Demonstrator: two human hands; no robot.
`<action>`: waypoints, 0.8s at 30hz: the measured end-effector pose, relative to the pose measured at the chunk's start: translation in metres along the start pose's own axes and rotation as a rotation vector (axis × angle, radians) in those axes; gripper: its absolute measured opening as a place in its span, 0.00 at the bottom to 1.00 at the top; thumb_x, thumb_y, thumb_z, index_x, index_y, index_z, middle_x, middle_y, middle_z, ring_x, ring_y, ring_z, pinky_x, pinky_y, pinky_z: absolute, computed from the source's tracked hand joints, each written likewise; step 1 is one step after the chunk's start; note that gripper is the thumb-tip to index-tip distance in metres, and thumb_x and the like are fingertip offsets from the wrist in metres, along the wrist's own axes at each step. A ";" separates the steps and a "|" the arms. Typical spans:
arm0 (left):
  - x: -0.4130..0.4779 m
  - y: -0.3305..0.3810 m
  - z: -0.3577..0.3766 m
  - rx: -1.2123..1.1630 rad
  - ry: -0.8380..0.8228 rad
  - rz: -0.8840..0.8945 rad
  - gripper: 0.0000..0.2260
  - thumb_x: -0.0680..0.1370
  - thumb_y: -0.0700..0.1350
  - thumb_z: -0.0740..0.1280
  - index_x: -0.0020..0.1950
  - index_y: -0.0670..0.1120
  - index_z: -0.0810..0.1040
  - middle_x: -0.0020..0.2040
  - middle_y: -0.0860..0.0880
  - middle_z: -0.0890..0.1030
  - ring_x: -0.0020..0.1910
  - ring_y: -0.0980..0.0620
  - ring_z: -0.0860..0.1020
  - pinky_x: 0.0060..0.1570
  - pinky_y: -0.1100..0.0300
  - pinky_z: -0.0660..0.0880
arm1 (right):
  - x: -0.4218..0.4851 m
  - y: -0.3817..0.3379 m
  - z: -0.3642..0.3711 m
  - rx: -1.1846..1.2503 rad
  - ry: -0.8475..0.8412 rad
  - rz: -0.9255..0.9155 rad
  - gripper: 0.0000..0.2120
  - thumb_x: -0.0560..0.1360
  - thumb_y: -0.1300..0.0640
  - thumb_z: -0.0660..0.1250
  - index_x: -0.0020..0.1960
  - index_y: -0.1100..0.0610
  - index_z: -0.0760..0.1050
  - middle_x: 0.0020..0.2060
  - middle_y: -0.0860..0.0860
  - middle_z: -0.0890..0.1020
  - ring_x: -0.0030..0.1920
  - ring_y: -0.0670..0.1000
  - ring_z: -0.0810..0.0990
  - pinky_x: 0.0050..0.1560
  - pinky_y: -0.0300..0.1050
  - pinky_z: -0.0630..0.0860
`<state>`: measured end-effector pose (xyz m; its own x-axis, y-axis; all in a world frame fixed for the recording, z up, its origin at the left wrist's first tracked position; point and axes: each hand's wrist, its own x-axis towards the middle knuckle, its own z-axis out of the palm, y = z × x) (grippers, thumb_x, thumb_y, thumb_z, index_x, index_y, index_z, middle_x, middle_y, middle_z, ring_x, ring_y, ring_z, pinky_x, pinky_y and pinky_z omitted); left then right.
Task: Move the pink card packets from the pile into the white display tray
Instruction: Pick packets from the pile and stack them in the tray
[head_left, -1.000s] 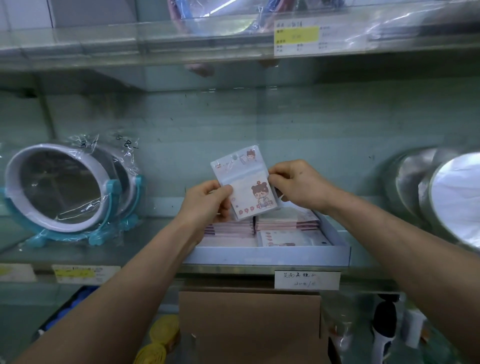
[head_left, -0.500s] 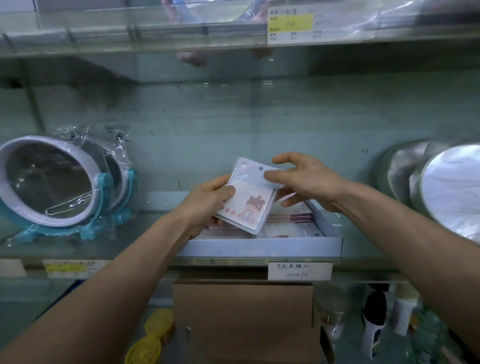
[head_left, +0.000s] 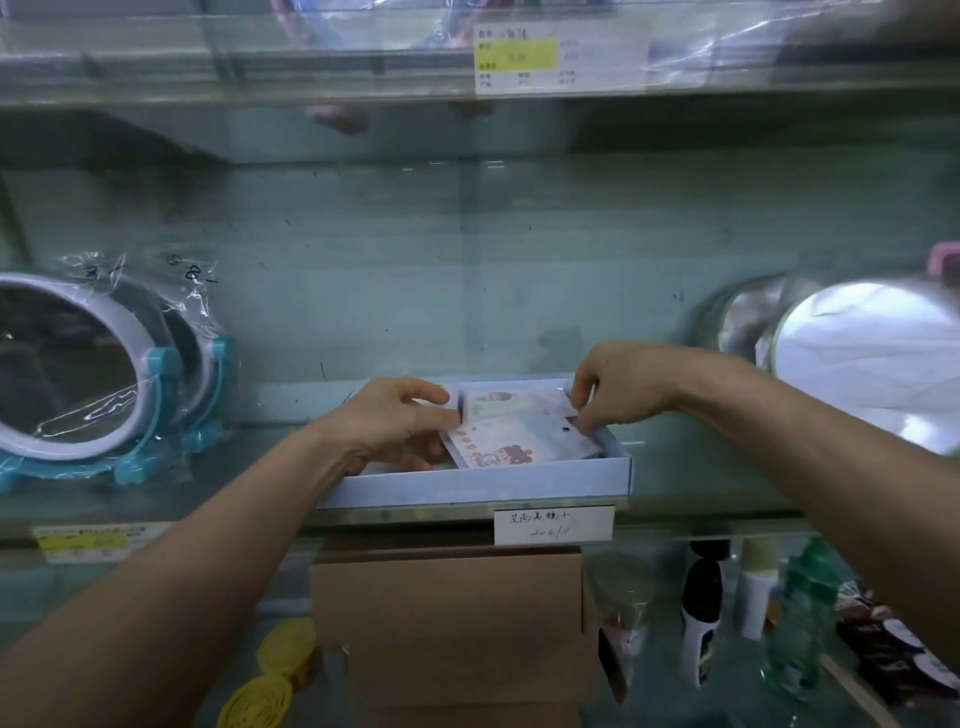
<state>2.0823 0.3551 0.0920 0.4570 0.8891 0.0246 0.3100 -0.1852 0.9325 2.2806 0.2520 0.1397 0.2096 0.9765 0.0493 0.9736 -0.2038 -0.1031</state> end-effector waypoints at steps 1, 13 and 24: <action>0.000 0.001 0.001 0.002 0.009 -0.004 0.11 0.74 0.40 0.72 0.55 0.44 0.76 0.37 0.42 0.82 0.31 0.50 0.80 0.28 0.61 0.78 | -0.001 -0.002 0.001 -0.001 0.032 -0.026 0.15 0.71 0.56 0.68 0.56 0.61 0.80 0.55 0.57 0.81 0.54 0.57 0.80 0.55 0.49 0.76; -0.007 0.002 0.007 0.378 -0.152 0.027 0.07 0.76 0.48 0.69 0.40 0.48 0.82 0.36 0.53 0.82 0.35 0.57 0.77 0.32 0.67 0.71 | -0.003 -0.022 0.005 0.094 -0.127 -0.204 0.10 0.74 0.53 0.69 0.55 0.54 0.80 0.51 0.48 0.82 0.52 0.51 0.80 0.55 0.44 0.78; -0.009 0.001 0.003 0.227 -0.188 0.008 0.04 0.75 0.38 0.69 0.48 0.42 0.83 0.44 0.45 0.84 0.41 0.51 0.80 0.51 0.58 0.78 | 0.006 -0.020 0.019 0.175 -0.138 -0.211 0.11 0.75 0.57 0.66 0.56 0.51 0.79 0.36 0.42 0.76 0.32 0.42 0.72 0.34 0.35 0.68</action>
<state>2.0813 0.3453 0.0914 0.6003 0.7979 -0.0549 0.4742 -0.2998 0.8278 2.2604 0.2630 0.1234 -0.0216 0.9987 -0.0462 0.9615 0.0081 -0.2747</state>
